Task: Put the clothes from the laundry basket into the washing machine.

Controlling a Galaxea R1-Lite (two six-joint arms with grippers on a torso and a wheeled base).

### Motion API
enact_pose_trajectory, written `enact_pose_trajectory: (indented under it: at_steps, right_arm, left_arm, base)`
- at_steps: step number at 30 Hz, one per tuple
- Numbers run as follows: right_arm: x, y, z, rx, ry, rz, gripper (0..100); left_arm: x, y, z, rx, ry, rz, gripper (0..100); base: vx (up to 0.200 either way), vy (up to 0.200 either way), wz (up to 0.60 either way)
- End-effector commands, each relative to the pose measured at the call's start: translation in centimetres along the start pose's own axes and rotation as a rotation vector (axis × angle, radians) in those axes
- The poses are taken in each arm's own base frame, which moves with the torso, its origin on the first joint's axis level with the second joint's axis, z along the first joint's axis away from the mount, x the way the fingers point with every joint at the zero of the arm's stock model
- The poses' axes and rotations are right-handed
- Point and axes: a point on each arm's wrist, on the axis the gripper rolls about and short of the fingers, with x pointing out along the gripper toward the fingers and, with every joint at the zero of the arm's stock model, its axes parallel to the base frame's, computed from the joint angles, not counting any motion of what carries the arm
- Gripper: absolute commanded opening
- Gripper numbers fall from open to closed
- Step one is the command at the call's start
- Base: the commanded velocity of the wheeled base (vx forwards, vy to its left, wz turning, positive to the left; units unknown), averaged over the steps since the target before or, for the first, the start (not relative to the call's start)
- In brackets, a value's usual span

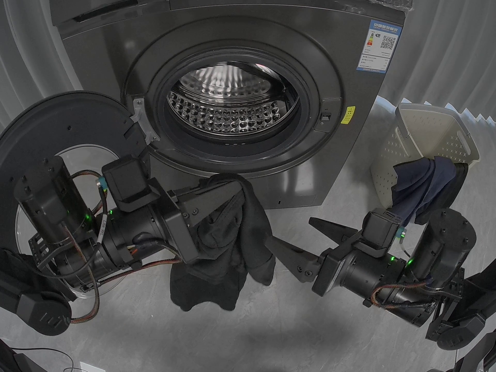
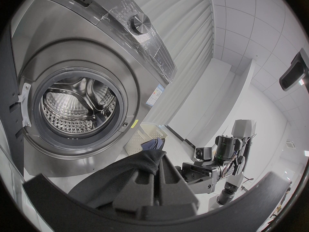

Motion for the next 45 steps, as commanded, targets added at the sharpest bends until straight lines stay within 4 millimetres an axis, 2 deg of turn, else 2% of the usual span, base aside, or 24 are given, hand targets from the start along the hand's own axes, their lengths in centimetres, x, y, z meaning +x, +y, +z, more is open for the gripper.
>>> enact_pose_trajectory:
  at_steps: [1, 8, 13, 16, 18, 23, 31, 45]
  right_arm:
    - [0.2, 0.1, -0.6, -0.016, 0.012, 0.010, 100]
    - [0.9, 0.3, -1.5, -0.029, 0.000, 0.028, 100]
    - [2.3, 0.0, -2.1, -0.068, -0.013, 0.020, 100]
    - [3.4, -0.3, -2.2, -0.080, -0.029, 0.012, 100]
    - [4.8, -1.2, -1.9, -0.079, -0.057, -0.017, 100]
    - [6.4, -1.9, -1.4, -0.082, -0.106, -0.033, 100]
    - [6.7, -4.2, -1.3, -0.098, -0.120, -0.105, 100]
    - [8.4, -4.7, -4.1, -0.102, -0.109, -0.092, 100]
  left_arm:
    - [-0.3, -0.2, 0.2, 0.002, -0.007, 0.000, 0]
    - [-0.4, -0.2, 0.2, 0.003, -0.004, 0.000, 0]
    - [-0.4, -0.2, 0.1, 0.002, -0.002, -0.002, 0]
    - [-0.3, -0.2, 0.1, 0.002, -0.003, -0.004, 0]
    - [-0.4, -0.2, 0.1, 0.002, -0.002, -0.004, 0]
    - [-0.6, -0.4, 0.3, 0.002, -0.007, -0.007, 0]
    - [-0.8, -0.7, 0.4, 0.003, -0.010, -0.015, 0]
    - [-0.9, -0.9, 0.0, -0.002, 0.001, -0.020, 0]
  base:
    - [0.000, 0.000, 0.00]
    - [0.000, 0.000, 0.00]
    - [0.000, 0.000, 0.00]
    - [0.000, 0.000, 0.00]
    - [0.000, 0.000, 0.00]
    - [0.000, 0.000, 0.00]
    - [0.000, 0.000, 0.00]
    - [0.000, 0.000, 0.00]
